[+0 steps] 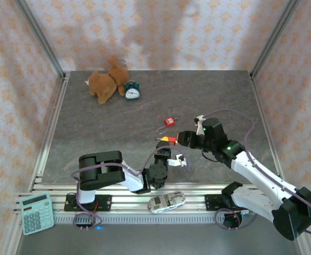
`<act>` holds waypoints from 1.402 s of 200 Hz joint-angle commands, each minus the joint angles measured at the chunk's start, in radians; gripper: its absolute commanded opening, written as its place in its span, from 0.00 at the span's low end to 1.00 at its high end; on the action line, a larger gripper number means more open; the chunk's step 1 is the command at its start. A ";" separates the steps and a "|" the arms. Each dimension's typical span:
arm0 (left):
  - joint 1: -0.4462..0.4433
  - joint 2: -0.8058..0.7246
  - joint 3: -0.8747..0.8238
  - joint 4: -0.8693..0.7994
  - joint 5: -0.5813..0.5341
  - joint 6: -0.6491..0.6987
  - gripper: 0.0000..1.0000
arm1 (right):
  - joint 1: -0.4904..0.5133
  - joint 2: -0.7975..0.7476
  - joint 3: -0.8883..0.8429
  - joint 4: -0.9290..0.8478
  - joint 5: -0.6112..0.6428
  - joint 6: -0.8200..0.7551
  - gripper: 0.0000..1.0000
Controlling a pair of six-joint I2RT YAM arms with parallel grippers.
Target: Unlock with the key
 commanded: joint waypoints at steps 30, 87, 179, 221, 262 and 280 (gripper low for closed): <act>-0.002 0.027 0.040 0.057 -0.019 -0.005 0.23 | -0.163 0.021 -0.106 0.314 -0.392 0.260 0.73; 0.006 0.037 0.083 0.057 -0.004 0.015 0.23 | -0.166 0.066 -0.185 0.522 -0.508 0.402 0.75; 0.010 0.059 0.133 0.058 0.010 0.033 0.23 | -0.165 0.083 -0.233 0.630 -0.520 0.486 0.53; 0.011 0.071 0.147 0.057 0.015 0.039 0.23 | -0.166 0.098 -0.239 0.681 -0.518 0.519 0.44; 0.019 0.074 0.146 0.057 0.012 0.032 0.30 | -0.165 0.080 -0.233 0.662 -0.505 0.515 0.28; 0.020 0.068 0.136 0.056 0.012 0.020 0.43 | -0.166 0.071 -0.225 0.631 -0.485 0.495 0.27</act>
